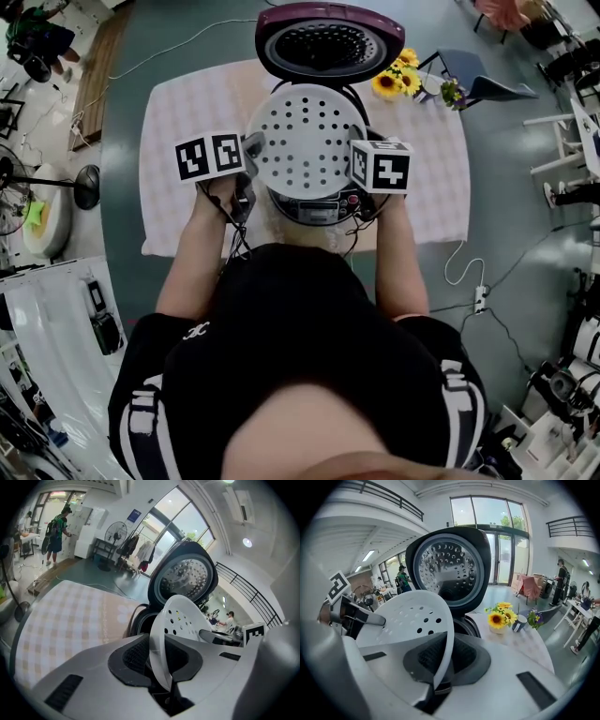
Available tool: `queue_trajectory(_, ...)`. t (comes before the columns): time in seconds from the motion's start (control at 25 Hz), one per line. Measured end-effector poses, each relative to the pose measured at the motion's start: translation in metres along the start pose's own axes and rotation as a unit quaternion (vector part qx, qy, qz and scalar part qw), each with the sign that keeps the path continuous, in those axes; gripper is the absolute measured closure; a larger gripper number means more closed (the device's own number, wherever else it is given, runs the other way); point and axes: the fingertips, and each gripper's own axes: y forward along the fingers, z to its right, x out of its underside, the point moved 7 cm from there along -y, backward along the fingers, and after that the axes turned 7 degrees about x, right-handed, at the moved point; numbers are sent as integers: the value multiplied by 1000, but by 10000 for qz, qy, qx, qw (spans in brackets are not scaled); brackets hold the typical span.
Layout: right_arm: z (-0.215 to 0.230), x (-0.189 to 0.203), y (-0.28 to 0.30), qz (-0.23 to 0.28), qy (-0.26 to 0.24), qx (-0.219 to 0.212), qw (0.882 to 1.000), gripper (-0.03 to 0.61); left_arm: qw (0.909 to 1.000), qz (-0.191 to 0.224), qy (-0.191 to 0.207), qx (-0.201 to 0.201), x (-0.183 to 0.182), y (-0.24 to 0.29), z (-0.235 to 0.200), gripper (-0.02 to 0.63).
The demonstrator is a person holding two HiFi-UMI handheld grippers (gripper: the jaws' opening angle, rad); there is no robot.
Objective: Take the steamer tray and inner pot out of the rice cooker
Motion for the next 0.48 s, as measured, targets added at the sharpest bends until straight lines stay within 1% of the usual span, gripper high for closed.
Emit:
queue_trajectory(0.16,-2,0,-8,112,-54,-100,9999,568,9999,113,41,-109,5,-10,7,555)
queue_trajectory(0.32,5,4,-18,228,-141,-305,9992,568,9989,295,84,-365,18,-18,24,557)
queue_trajectory(0.4,11,4,-16,317,-183,-440,9984,568,9979,393,113,-499,21,-17,30,558)
queue_trajectory(0.48,2,4,-11,355,-210,-674,9969,568,9965,497,66,-673,27,-27,26,558)
